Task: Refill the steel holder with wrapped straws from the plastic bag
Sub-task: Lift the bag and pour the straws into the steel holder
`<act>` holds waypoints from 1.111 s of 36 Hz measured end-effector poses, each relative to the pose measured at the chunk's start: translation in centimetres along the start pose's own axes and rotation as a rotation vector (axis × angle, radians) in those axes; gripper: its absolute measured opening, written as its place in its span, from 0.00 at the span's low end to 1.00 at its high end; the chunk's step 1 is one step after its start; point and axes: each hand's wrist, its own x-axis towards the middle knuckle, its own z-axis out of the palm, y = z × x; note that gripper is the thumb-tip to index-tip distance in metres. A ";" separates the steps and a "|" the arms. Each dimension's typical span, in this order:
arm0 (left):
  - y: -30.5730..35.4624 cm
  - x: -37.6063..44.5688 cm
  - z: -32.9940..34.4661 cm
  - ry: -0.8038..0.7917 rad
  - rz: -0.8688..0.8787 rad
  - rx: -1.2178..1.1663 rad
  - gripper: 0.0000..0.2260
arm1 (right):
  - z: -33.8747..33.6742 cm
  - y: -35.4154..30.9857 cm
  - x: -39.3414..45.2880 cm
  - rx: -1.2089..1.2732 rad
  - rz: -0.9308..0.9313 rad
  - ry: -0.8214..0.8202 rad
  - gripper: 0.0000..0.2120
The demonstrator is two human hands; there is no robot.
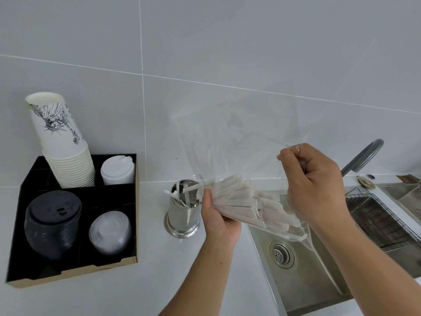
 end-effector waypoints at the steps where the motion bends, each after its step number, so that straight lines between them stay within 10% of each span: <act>1: 0.0 0.0 0.0 0.002 -0.003 -0.003 0.19 | 0.0 0.0 0.1 -0.004 -0.003 0.000 0.11; 40: 1.8 1.0 -0.7 0.109 0.040 -0.114 0.14 | 2.9 -1.1 5.6 -0.127 -0.147 -0.158 0.11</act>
